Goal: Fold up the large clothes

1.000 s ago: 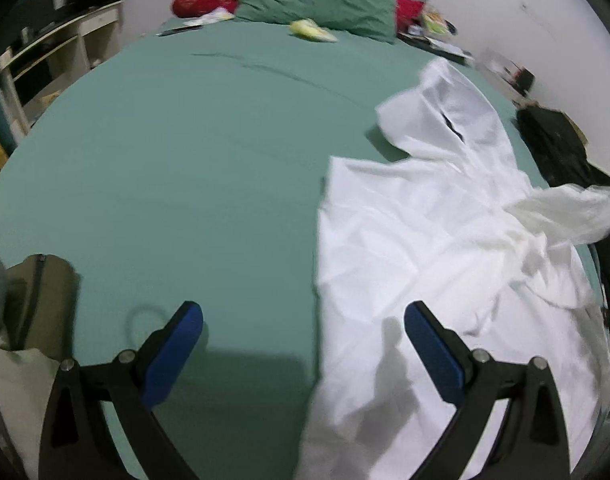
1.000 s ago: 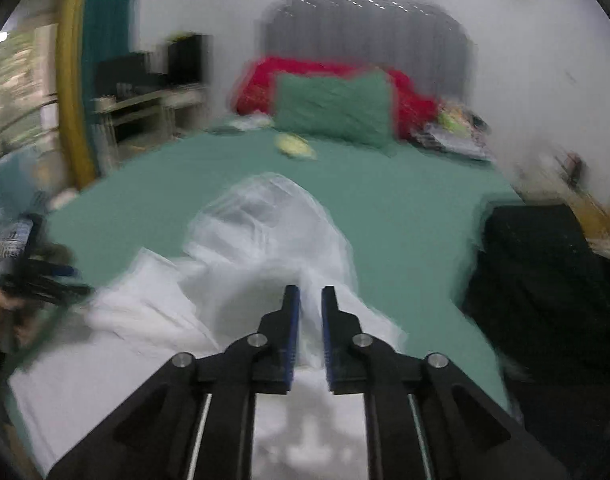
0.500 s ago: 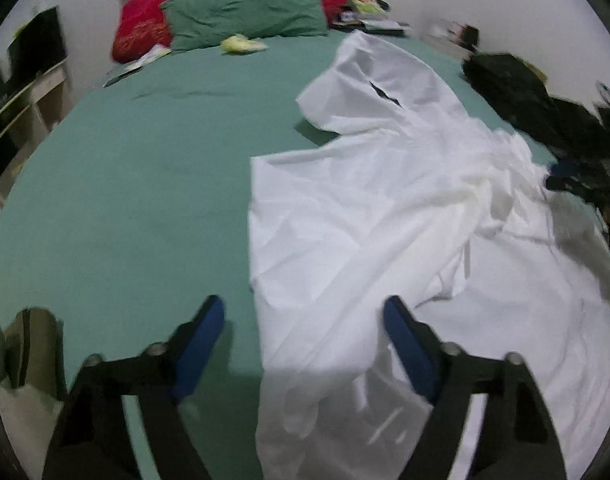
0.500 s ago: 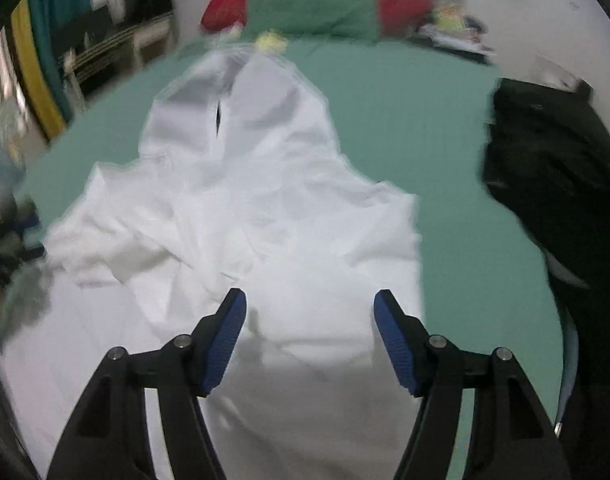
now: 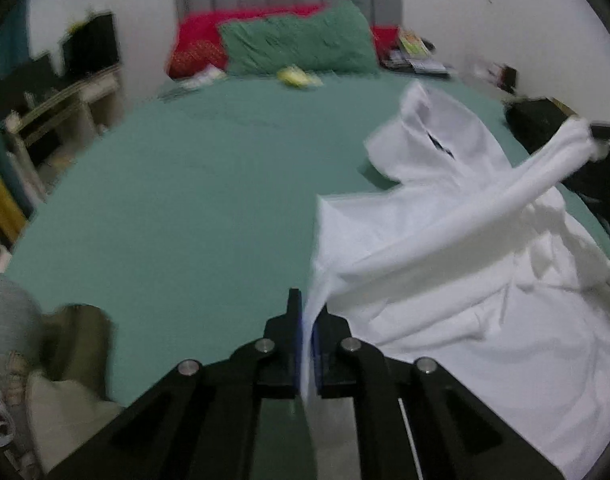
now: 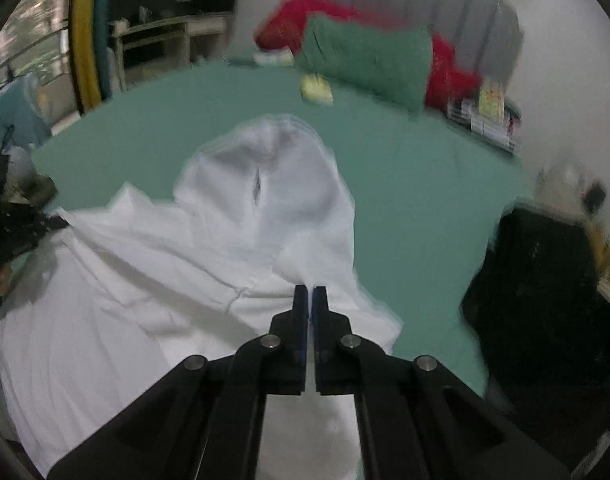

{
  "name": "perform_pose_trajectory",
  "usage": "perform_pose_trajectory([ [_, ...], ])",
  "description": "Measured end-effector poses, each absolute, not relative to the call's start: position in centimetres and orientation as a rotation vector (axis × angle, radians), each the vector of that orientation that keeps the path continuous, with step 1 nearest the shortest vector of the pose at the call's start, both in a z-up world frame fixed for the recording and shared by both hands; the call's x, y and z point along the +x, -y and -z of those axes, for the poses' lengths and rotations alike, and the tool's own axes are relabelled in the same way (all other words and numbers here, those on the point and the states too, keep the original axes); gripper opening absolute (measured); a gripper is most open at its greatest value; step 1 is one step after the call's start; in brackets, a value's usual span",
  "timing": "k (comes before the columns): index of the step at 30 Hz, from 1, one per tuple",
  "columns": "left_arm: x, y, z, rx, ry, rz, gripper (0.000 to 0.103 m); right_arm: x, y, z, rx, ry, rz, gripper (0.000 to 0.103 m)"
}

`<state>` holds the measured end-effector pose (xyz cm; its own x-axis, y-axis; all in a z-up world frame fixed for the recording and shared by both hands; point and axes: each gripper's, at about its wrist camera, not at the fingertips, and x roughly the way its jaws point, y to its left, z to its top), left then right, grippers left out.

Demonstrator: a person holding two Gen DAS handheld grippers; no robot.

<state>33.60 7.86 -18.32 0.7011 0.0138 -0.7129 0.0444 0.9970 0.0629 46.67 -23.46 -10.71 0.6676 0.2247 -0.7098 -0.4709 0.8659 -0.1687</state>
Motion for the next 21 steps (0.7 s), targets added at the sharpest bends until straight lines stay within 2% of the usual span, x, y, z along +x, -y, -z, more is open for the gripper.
perform_pose_trajectory([
  [3,32.8,-8.0,18.5,0.092,-0.786,-0.017,0.008,44.8,22.7,9.6,-0.421,-0.700,-0.413,0.002],
  [7,31.7,-8.7,20.8,0.022,-0.965,0.122,0.011,43.5,25.0,15.2,-0.453,-0.866,-0.368,0.002],
  [9,31.0,-9.0,21.5,-0.028,-1.038,0.195,0.024,42.3,27.5,19.3,-0.401,-0.989,-0.337,0.001],
  [11,30.9,-8.8,21.1,-0.031,-1.065,0.229,0.057,40.9,29.7,22.0,-0.341,-1.069,-0.317,0.002],
  [12,31.0,-8.8,20.6,-0.031,-1.050,0.234,0.064,40.6,30.3,23.4,-0.318,-1.101,-0.302,0.002],
  [14,31.7,-9.0,18.7,-0.025,-0.971,0.227,0.078,39.7,31.2,24.6,-0.264,-1.106,-0.288,0.007],
  [16,33.0,-9.2,17.2,-0.030,-0.916,0.220,0.084,39.3,31.4,24.6,-0.202,-1.075,-0.286,0.022],
  [18,34.7,-9.1,16.7,-0.042,-0.881,0.209,0.088,39.4,31.0,24.5,-0.193,-1.053,-0.280,0.047],
  [21,38.1,-8.5,18.1,-0.035,-0.923,0.210,0.088,40.3,30.0,25.0,-0.215,-1.061,-0.284,0.049],
])
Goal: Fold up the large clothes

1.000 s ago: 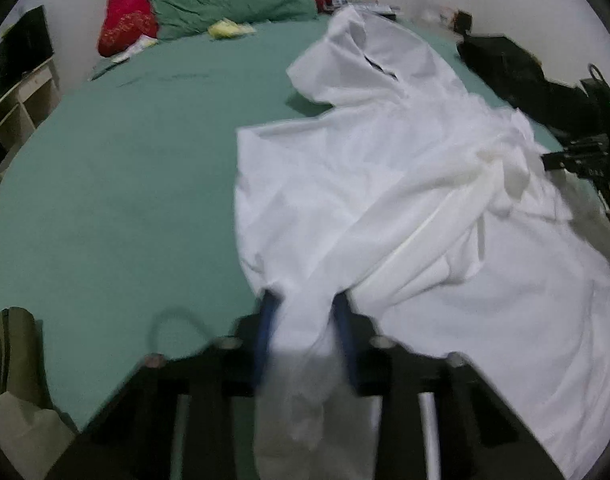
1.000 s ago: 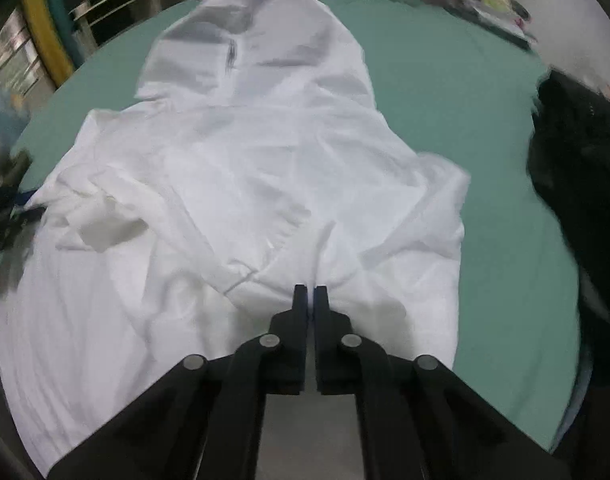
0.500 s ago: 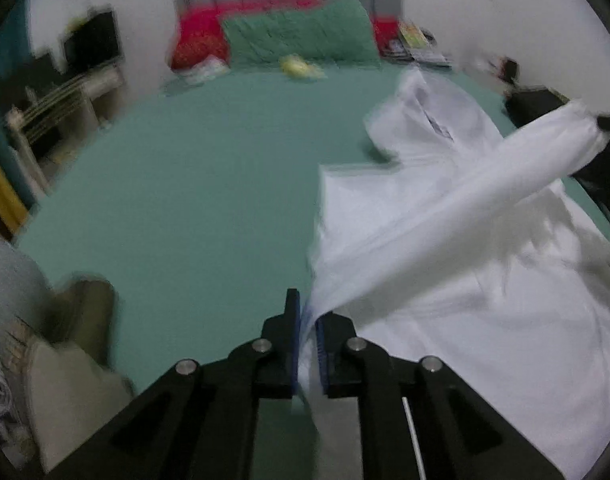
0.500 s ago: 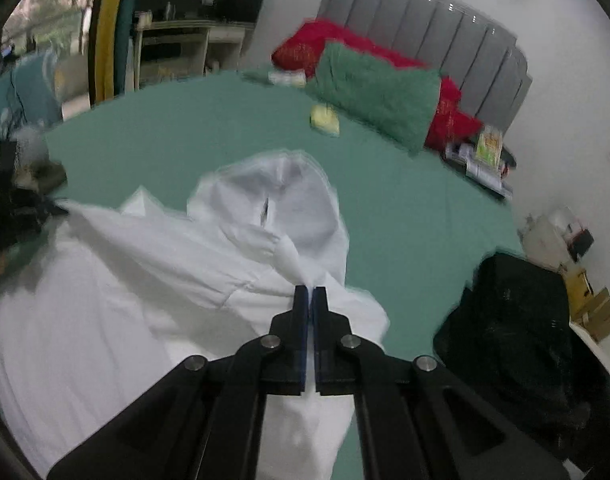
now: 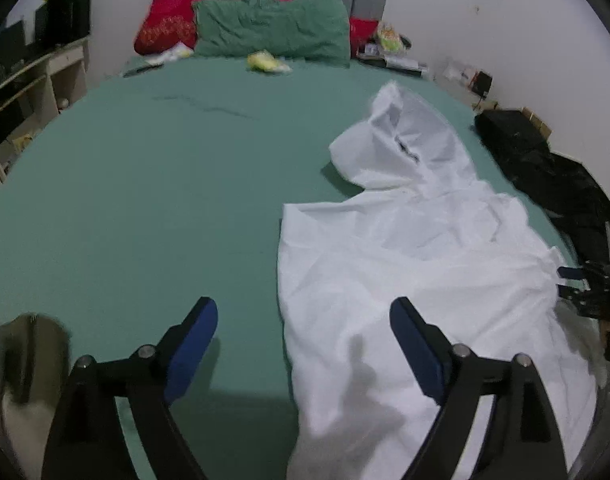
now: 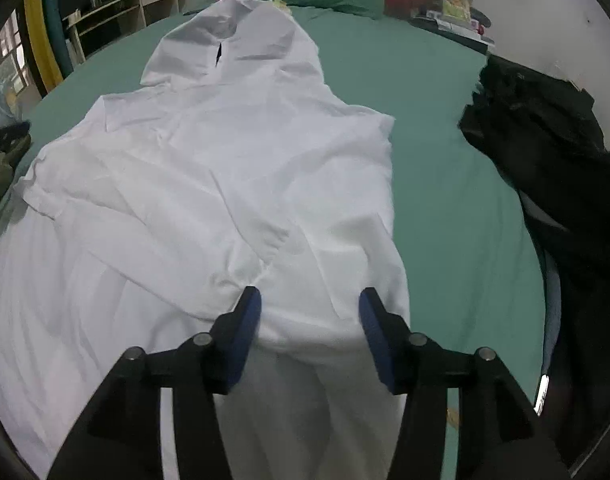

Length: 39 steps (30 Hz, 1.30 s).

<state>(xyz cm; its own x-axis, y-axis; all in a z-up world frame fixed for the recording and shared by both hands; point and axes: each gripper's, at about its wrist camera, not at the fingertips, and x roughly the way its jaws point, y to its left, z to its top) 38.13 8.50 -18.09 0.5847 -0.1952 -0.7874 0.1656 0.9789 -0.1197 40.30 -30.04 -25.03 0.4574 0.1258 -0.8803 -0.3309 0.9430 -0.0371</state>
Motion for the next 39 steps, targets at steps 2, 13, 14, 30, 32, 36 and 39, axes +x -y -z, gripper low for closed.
perform_pose_trajectory([
  [2,39.2,-7.9,20.7,0.059,-0.961,0.191,0.073,40.7,29.7,24.4,-0.215,-1.062,-0.288,0.050],
  [13,39.0,-11.4,21.1,-0.029,-0.923,0.054,0.004,52.3,25.5,18.8,-0.144,-0.875,-0.332,0.077],
  [14,39.2,-11.5,21.2,-0.044,-0.940,0.039,0.004,54.8,24.4,19.1,-0.147,-0.874,-0.337,0.077],
  [30,37.9,-15.3,18.2,-0.172,-0.908,0.008,0.074,68.5,13.5,21.0,-0.411,-0.886,-0.508,0.003],
  [32,37.8,-15.2,18.0,-0.175,-0.902,0.013,0.074,65.3,13.2,19.1,-0.510,-0.805,-0.491,0.003],
  [36,37.3,-13.9,16.8,-0.108,-0.867,0.057,0.074,58.2,13.0,15.5,-0.665,-0.678,-0.507,0.003],
  [39,36.4,-13.3,16.3,-0.120,-0.865,0.085,0.074,52.3,13.8,14.2,-0.766,-0.635,-0.535,0.003],
])
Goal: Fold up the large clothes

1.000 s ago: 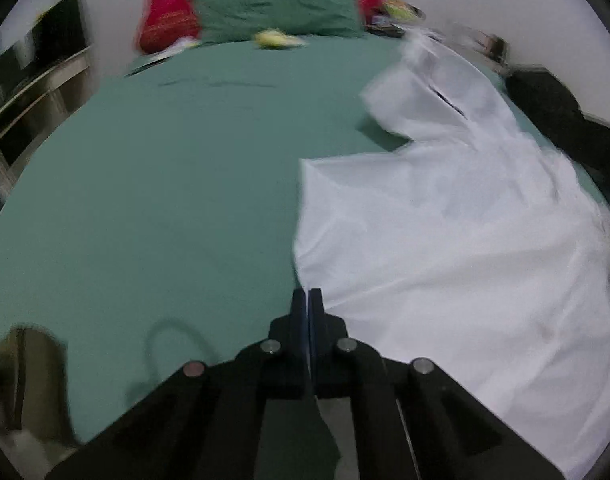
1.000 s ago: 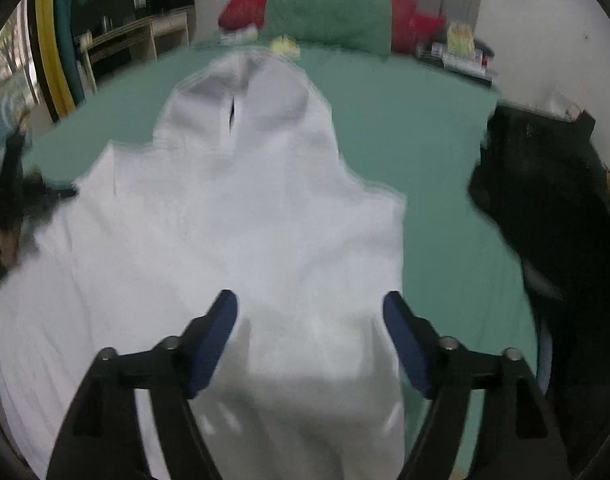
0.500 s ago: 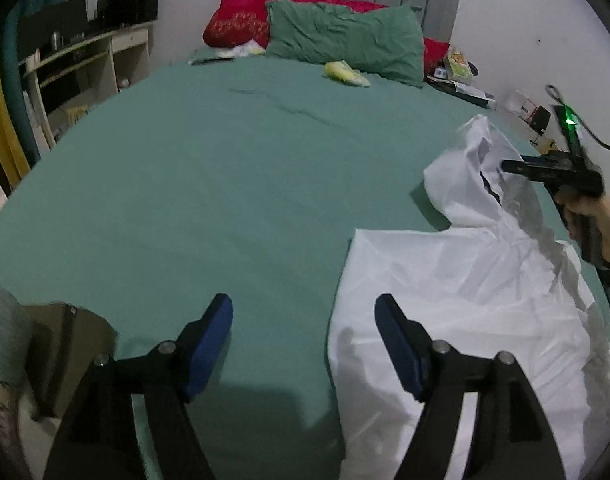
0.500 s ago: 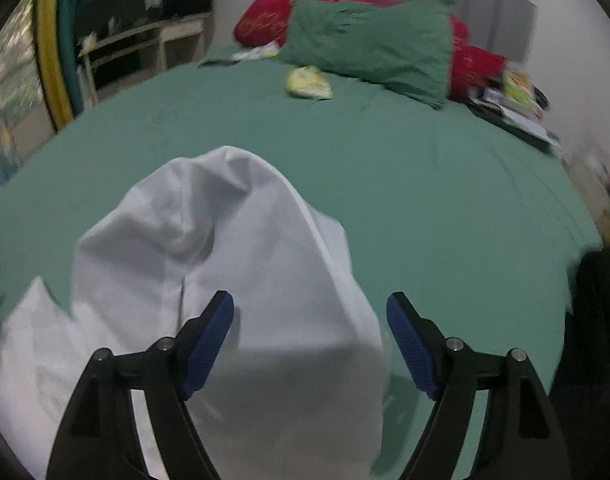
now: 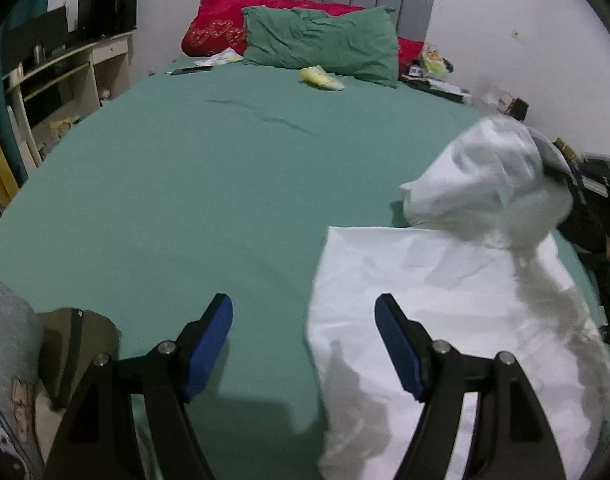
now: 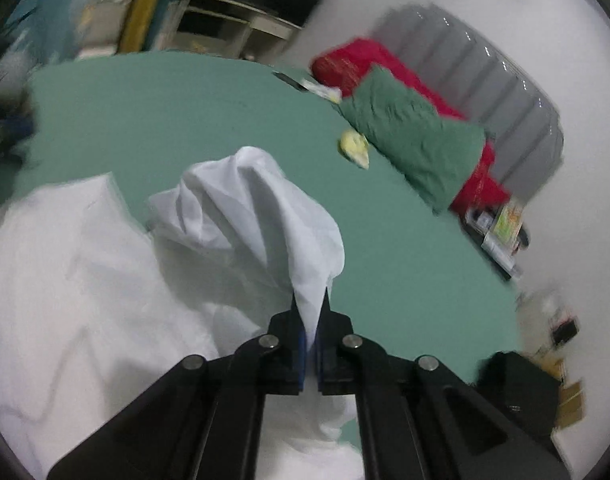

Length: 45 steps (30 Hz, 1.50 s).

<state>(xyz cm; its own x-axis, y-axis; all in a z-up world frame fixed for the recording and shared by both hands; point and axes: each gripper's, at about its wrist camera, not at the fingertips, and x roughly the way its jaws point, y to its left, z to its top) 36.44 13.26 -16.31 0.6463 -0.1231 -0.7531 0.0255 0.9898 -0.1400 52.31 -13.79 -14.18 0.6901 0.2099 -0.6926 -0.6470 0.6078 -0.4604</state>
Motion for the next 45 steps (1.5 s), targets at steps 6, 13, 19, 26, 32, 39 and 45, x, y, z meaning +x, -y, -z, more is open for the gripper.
perform_pose_trajectory([
  [6,34.8,-12.1,15.8,-0.178,-0.891,0.171,0.074,41.6,16.5,16.3,-0.911,-0.647,-0.549,0.003],
  [13,33.4,-10.2,15.6,-0.162,-0.909,0.220,0.074,33.4,19.5,21.5,-0.929,-0.833,-0.541,0.041],
  [19,33.2,-9.5,16.1,-0.148,-0.929,0.246,0.074,33.6,19.3,15.7,-0.652,-0.695,-0.440,0.059],
  [26,33.5,-10.0,16.4,-0.157,-0.947,0.251,0.074,41.9,16.2,17.3,-0.399,-0.751,-0.351,0.059],
  [32,34.0,-10.6,17.6,-0.143,-0.993,0.232,0.074,48.0,15.4,23.6,-0.333,-0.908,-0.324,0.054],
  [39,34.7,-10.3,18.3,-0.162,-1.014,0.255,0.074,48.4,14.5,23.8,-0.407,-0.839,-0.349,0.055],
  [45,33.3,-9.0,17.7,-0.111,-0.988,0.251,0.074,46.5,16.0,20.7,-0.321,-0.777,-0.343,0.069],
])
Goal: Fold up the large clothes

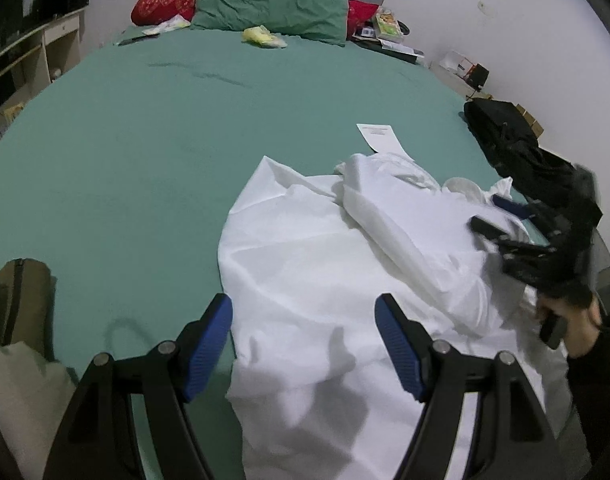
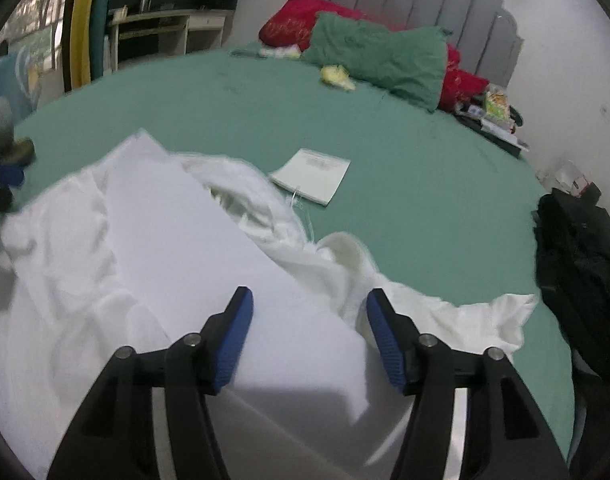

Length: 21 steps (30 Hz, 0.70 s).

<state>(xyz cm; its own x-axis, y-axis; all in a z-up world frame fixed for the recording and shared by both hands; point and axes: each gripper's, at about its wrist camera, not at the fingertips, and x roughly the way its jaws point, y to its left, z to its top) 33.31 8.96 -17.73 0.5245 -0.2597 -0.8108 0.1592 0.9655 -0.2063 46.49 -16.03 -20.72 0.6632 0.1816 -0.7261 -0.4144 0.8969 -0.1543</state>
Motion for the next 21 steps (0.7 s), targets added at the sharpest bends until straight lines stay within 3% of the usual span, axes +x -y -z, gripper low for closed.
perform_pose_trajectory([
  [1,32.9,-8.8,17.4,-0.111,-0.980,0.250,0.074,45.6,16.5,19.8,-0.310,-0.751,-0.343,0.074],
  [9,27.0,-9.4,15.3,-0.119,-0.890,0.171,0.074,37.7,23.3,15.1,-0.274,-0.735,-0.283,0.079],
  [21,18.1,-13.8,20.5,-0.170,-1.082,-0.026,0.074,26.3,40.2,20.3,0.113,-1.035,-0.131,0.079],
])
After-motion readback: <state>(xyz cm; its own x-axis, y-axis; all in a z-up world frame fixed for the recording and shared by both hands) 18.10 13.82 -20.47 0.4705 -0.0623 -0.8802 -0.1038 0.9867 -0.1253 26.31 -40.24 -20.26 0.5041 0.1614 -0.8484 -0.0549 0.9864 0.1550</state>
